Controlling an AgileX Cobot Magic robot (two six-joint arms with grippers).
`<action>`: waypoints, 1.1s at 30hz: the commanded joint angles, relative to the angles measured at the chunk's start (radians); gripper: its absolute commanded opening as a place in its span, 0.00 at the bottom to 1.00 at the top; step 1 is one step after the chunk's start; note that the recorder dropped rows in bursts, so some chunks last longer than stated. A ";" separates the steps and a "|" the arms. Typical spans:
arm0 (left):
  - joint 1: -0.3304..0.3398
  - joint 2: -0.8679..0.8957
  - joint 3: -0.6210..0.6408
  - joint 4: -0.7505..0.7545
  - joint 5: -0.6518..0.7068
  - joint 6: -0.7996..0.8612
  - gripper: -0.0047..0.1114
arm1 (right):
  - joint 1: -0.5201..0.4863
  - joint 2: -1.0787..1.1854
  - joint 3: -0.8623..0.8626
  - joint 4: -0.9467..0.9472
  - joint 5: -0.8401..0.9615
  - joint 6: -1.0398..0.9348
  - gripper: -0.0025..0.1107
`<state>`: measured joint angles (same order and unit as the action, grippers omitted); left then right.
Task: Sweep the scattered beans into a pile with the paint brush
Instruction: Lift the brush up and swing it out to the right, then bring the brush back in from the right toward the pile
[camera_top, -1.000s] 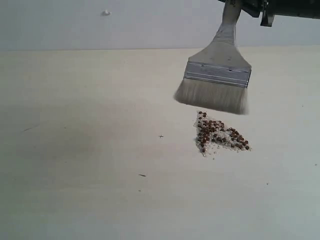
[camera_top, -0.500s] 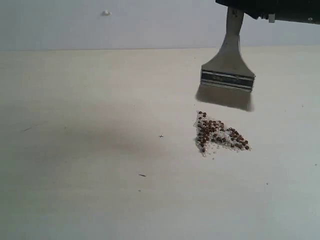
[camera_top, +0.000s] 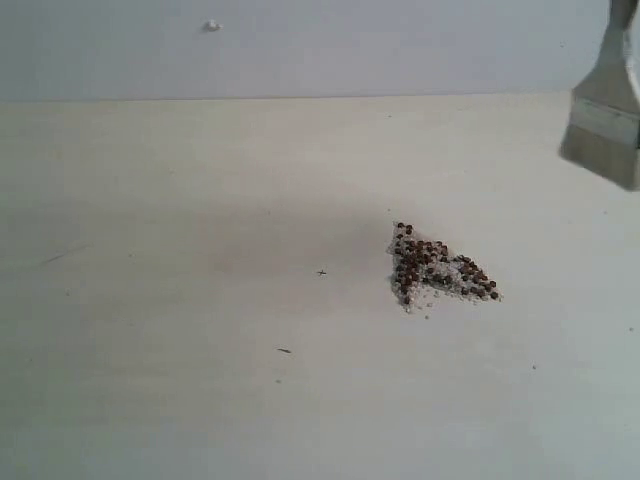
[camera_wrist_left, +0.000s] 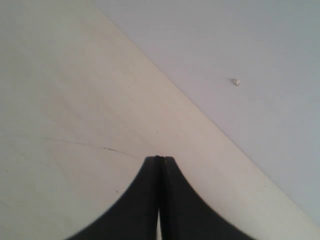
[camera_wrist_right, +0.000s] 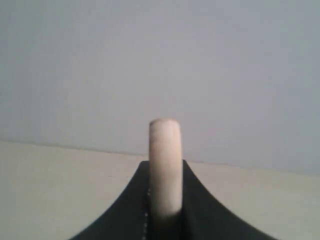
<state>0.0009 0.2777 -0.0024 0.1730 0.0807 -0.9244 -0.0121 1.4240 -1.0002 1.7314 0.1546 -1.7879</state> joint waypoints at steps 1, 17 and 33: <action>-0.002 -0.007 0.002 -0.005 -0.001 0.006 0.04 | 0.092 -0.128 0.045 0.013 -0.327 -0.001 0.02; -0.002 -0.007 0.002 -0.005 -0.001 0.006 0.04 | 0.303 -0.414 0.466 -0.434 -0.803 0.864 0.02; -0.002 -0.007 0.002 -0.005 -0.001 0.006 0.04 | 0.303 -0.433 0.604 -0.753 -0.761 1.405 0.02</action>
<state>0.0009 0.2777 -0.0024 0.1730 0.0807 -0.9244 0.2898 0.9964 -0.4011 1.0133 -0.6174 -0.3847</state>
